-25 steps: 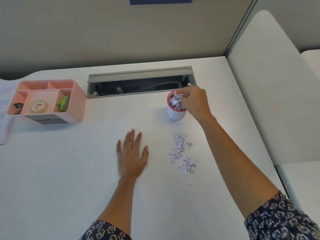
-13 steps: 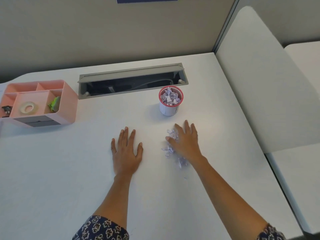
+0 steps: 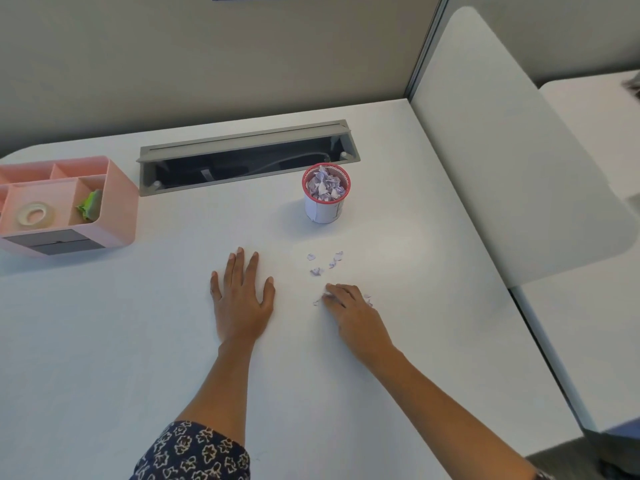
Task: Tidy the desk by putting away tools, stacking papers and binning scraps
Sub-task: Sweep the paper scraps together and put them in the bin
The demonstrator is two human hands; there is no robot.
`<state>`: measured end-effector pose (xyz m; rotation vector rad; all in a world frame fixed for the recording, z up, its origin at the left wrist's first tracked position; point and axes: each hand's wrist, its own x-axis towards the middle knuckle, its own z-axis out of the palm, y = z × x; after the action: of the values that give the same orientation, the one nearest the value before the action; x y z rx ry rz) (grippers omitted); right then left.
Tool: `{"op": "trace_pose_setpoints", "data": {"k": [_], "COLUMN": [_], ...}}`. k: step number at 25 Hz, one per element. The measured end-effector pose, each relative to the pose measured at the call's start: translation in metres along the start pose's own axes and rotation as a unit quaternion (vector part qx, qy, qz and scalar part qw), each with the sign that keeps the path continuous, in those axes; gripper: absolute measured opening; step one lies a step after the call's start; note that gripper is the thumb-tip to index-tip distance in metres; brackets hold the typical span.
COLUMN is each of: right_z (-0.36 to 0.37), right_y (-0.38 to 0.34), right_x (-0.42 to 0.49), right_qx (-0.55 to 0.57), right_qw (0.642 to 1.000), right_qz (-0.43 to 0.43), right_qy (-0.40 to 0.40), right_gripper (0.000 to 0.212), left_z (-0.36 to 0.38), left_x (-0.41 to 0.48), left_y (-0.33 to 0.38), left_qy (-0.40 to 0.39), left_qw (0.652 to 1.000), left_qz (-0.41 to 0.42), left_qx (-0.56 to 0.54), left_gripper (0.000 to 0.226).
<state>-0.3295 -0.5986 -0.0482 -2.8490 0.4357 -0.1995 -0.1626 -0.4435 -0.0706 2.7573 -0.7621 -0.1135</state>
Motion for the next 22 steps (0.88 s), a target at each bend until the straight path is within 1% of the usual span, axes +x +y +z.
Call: {"op": "trace_pose_setpoints", "data": {"k": [1, 2, 3, 4, 5, 6, 7, 8, 9, 10, 11, 12, 13, 16, 17, 18, 20, 21, 22], "right_z": [-0.001, -0.005, -0.004, -0.006, -0.012, -0.019, -0.028, -0.038, -0.048, -0.060, -0.071, -0.082, -0.092, -0.110, -0.111, -0.110, -0.100, -0.094, -0.089], "right_y": [0.006, 0.008, 0.010, 0.012, 0.013, 0.015, 0.018, 0.022, 0.025, 0.027, 0.028, 0.028, 0.028, 0.021, 0.019, 0.016, 0.015, 0.017, 0.020], "right_x": [0.000, 0.003, 0.007, 0.013, 0.022, 0.032, 0.042, 0.053, 0.064, 0.075, 0.088, 0.102, 0.116, 0.155, 0.166, 0.177, 0.200, 0.212, 0.221], "right_qx": [-0.007, 0.004, 0.038, 0.117, 0.223, 0.323, 0.402, 0.460, 0.511, 0.548, 0.564, 0.555, 0.524, 0.345, 0.290, 0.251, 0.188, 0.159, 0.139], "right_qw": [1.000, 1.000, 0.998, 0.987, 0.950, 0.893, 0.834, 0.787, 0.751, 0.729, 0.722, 0.735, 0.764, 0.884, 0.910, 0.928, 0.949, 0.952, 0.947], "right_qz": [-0.008, 0.004, 0.038, 0.111, 0.218, 0.314, 0.378, 0.410, 0.418, 0.410, 0.399, 0.384, 0.368, 0.300, 0.279, 0.262, 0.252, 0.262, 0.285], "right_qy": [-0.001, -0.016, -0.024, -0.016, -0.005, -0.003, 0.002, 0.010, 0.014, 0.024, 0.039, 0.060, 0.077, 0.100, 0.096, 0.087, 0.033, -0.011, -0.058], "right_gripper": [0.037, 0.041, 0.043, 0.037, 0.029, 0.024, 0.019, 0.015, 0.014, 0.014, 0.015, 0.017, 0.018, 0.022, 0.025, 0.029, 0.038, 0.046, 0.054], "left_z": [0.000, 0.000, 0.000, 0.000, 0.000, 0.000, 0.000, 0.000, 0.000, 0.000, 0.000, 0.000, -0.001, -0.001, -0.001, -0.001, -0.002, -0.002, -0.002], "left_x": [0.000, 0.000, 0.000, 0.000, 0.000, 0.000, 0.000, 0.000, 0.000, 0.000, 0.000, 0.001, 0.001, 0.001, 0.001, 0.001, 0.001, 0.001, 0.001], "left_y": [0.000, 0.000, 0.000, 0.000, 0.000, 0.000, -0.001, -0.001, -0.001, -0.001, -0.001, -0.001, -0.001, -0.001, 0.000, 0.000, 0.000, 0.000, 0.000], "left_qy": [0.000, 0.000, -0.001, 0.000, 0.001, 0.002, 0.001, 0.000, 0.000, 0.002, 0.002, 0.000, -0.003, -0.007, -0.007, -0.007, -0.009, -0.011, -0.011], "left_qw": [1.000, 1.000, 1.000, 1.000, 1.000, 1.000, 1.000, 1.000, 1.000, 1.000, 1.000, 1.000, 1.000, 1.000, 1.000, 1.000, 1.000, 1.000, 1.000], "left_qz": [0.000, 0.001, 0.002, 0.003, 0.003, 0.003, 0.003, 0.003, 0.003, 0.003, 0.003, 0.003, 0.003, 0.001, 0.001, 0.000, -0.001, -0.001, -0.001], "left_qx": [-0.001, -0.003, -0.004, -0.004, -0.005, -0.006, -0.005, -0.003, -0.002, -0.001, -0.002, -0.005, -0.005, 0.002, 0.003, 0.001, -0.001, 0.001, 0.002], "left_gripper": [0.060, 0.060, 0.061, 0.061, 0.061, 0.061, 0.061, 0.061, 0.061, 0.060, 0.060, 0.060, 0.060, 0.060, 0.060, 0.060, 0.060, 0.060, 0.060]}}
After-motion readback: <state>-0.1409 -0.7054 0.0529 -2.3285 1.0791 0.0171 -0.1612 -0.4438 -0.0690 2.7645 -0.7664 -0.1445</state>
